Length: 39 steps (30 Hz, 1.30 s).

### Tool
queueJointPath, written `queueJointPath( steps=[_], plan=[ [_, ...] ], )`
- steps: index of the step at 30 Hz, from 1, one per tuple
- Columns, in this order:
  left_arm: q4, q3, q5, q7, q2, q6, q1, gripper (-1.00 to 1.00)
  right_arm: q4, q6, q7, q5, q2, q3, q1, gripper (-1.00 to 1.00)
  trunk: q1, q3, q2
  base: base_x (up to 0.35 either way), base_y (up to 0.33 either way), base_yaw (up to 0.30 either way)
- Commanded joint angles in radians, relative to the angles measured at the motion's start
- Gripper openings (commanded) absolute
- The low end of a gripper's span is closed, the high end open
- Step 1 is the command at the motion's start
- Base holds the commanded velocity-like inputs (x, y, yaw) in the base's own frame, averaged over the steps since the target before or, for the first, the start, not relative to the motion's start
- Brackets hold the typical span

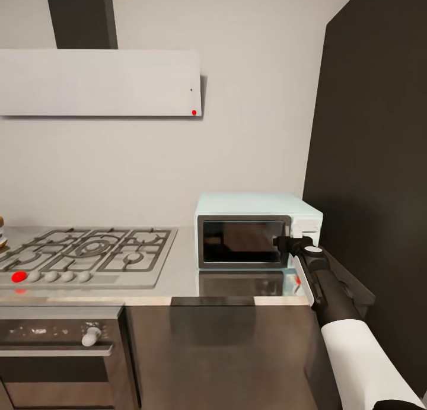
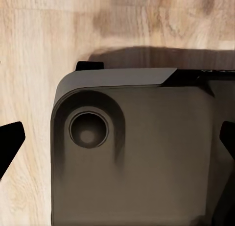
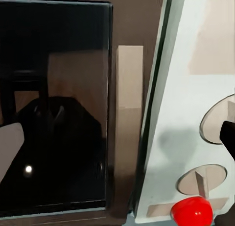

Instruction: In the kitchen, take the popcorn bag from the countertop, put it into the microwave, and heat it until the popcorn is cooked so the cooked popcorn ends up inside the bag.

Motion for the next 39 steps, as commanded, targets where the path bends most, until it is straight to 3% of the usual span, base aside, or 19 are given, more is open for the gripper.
queueJointPath(
  steps=[1, 20, 26, 34, 35, 39],
  plan=[
    [0.000, 0.001, 0.003, -0.001, 0.000, -0.003, 0.000, 1.00, -0.001, 0.006, 0.001, 0.007, 0.000, -0.001, -0.001, 1.00, 0.000, -0.001, -0.001, 0.119, 0.000, 0.000],
    [0.000, 0.001, 0.003, 0.000, 0.000, -0.002, 0.000, 1.00, 0.007, 0.005, 0.000, 0.001, 0.001, -0.001, -0.001, 1.00, 0.000, -0.001, -0.001, 0.033, -0.012, 0.000],
    [0.000, 0.001, 0.003, -0.001, 0.001, -0.002, 0.000, 1.00, 0.051, -0.038, 0.001, 0.000, 0.000, -0.001, -0.001, 1.00, 0.000, -0.001, -0.001, 0.001, -0.001, 0.000],
    [0.000, 0.002, 0.003, 0.000, 0.000, -0.003, 0.000, 1.00, 0.053, -0.036, 0.001, 0.003, -0.001, -0.001, -0.001, 1.00, 0.000, -0.001, -0.001, 0.000, 0.000, 0.000],
    [0.000, 0.001, 0.003, 0.000, 0.001, -0.002, 0.000, 1.00, 0.052, -0.035, 0.001, 0.004, -0.001, -0.001, -0.001, -1.00, 0.000, -0.001, -0.001, 0.000, 0.000, 0.000],
    [0.000, 0.001, 0.003, 0.000, 0.000, -0.002, 0.000, 1.00, 0.050, -0.031, 0.001, 0.006, -0.001, -0.001, -0.001, -1.00, 0.000, -0.001, -0.001, 0.000, 0.000, 0.000]
  ],
)
